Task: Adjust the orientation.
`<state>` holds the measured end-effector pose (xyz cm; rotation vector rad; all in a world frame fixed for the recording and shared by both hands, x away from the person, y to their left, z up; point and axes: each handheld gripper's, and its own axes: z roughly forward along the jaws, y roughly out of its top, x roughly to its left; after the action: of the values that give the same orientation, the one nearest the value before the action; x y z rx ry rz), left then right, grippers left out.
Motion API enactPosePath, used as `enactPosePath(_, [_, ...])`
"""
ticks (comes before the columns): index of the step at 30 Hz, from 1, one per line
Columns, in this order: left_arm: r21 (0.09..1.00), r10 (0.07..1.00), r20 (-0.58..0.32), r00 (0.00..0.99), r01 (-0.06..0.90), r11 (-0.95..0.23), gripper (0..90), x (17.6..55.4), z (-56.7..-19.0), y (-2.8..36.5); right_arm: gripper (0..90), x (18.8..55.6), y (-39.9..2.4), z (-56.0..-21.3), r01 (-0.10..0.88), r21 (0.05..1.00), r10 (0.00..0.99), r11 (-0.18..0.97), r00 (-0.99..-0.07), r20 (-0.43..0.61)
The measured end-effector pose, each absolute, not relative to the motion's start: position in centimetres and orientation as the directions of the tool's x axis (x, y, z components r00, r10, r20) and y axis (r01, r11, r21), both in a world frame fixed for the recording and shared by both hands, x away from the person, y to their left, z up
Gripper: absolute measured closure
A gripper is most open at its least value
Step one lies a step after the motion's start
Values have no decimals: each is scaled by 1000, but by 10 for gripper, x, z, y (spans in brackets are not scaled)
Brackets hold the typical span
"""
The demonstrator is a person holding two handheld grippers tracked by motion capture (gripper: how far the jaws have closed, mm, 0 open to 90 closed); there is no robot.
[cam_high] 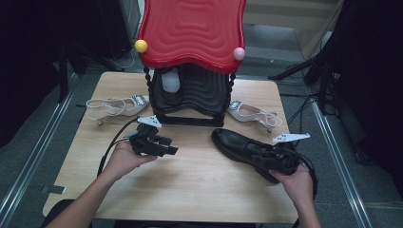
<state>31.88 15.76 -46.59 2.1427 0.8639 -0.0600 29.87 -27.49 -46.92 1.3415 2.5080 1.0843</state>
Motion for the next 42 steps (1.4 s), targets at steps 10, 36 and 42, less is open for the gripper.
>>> enactPosePath(10, [665, 567, -334, 753, 614, -424, 645, 319, -466, 162, 832, 306, -272, -476, 722, 610, 716, 327, -610, 339])
enactPosePath(36, [661, 576, -337, 745, 623, -419, 835, 310, -475, 166, 830, 314, -140, -462, 629, 619, 575, 471, -751, 326])
enactPosePath(42, [672, 585, -330, 741, 619, -406, 832, 307, -477, 169, 826, 316, -119, -467, 619, 620, 559, 483, -763, 325])
